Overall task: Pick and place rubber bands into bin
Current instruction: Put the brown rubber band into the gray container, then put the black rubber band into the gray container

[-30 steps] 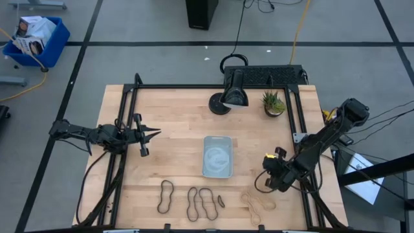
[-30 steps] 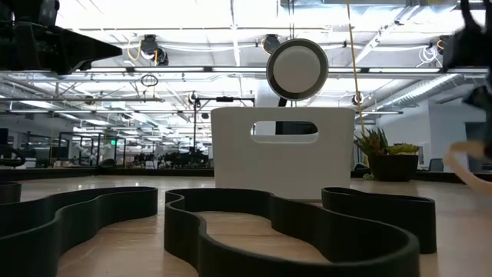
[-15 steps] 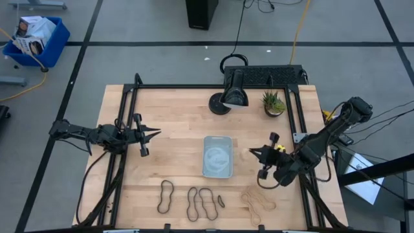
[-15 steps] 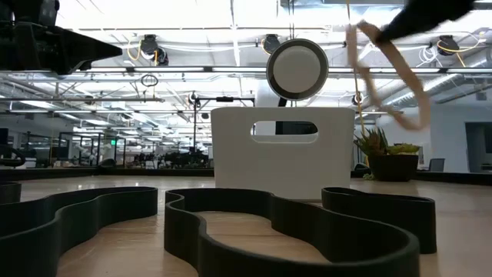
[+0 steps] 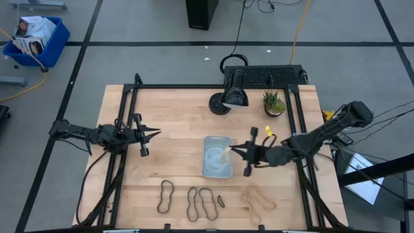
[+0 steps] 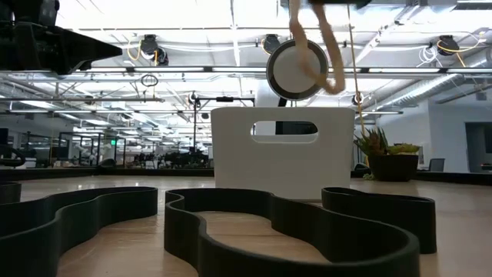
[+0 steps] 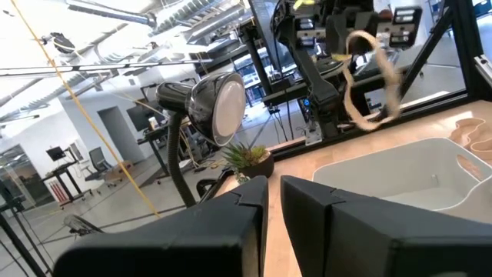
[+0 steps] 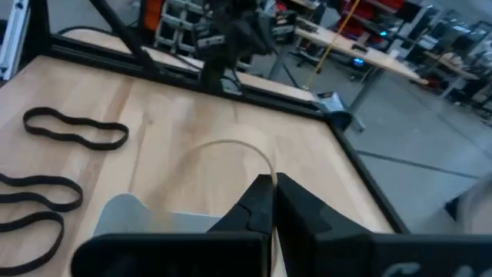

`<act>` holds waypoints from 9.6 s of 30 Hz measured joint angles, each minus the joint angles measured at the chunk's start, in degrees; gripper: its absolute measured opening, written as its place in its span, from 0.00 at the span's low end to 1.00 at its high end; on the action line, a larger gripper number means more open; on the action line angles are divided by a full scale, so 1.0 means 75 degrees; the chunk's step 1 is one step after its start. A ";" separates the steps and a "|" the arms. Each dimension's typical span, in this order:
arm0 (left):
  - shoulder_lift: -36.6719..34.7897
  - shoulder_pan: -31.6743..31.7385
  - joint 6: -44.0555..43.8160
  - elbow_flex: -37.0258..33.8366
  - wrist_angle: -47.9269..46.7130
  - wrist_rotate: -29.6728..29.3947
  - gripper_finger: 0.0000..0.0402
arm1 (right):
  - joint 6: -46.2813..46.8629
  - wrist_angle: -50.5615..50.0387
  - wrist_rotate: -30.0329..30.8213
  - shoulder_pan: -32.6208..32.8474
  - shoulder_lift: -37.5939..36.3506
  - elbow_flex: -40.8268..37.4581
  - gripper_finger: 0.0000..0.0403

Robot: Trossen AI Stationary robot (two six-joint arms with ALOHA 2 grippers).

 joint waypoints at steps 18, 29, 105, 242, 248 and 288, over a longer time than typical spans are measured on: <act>0.0002 -0.0001 0.0064 -0.0001 -0.0006 0.0000 0.12 | 0.0271 0.0408 -0.0925 -0.0952 0.2219 -0.0003 0.01; 0.0001 0.0001 0.0061 0.0001 -0.0009 0.0000 0.12 | 0.0377 0.0353 -0.0894 -0.0888 0.2146 -0.0006 0.30; 0.0000 0.0000 -0.0005 -0.0001 -0.0022 -0.0402 0.12 | 0.4815 -0.1606 -0.2930 0.2564 0.1197 -0.1973 0.43; 0.0002 0.0002 0.0408 -0.0002 0.0210 -0.1026 0.12 | -0.0480 0.2077 -0.3706 -0.1375 -0.2685 -0.3204 0.02; 0.0002 0.0002 0.0607 -0.0001 0.0200 -0.1016 0.12 | -0.0132 0.2440 -0.3924 -0.1400 -0.4015 -0.4316 0.00; 0.4655 -0.1908 -0.3192 0.3770 -0.1929 0.0084 0.01 | 0.0009 0.3407 -0.4104 -0.1905 -0.6011 -0.6286 0.00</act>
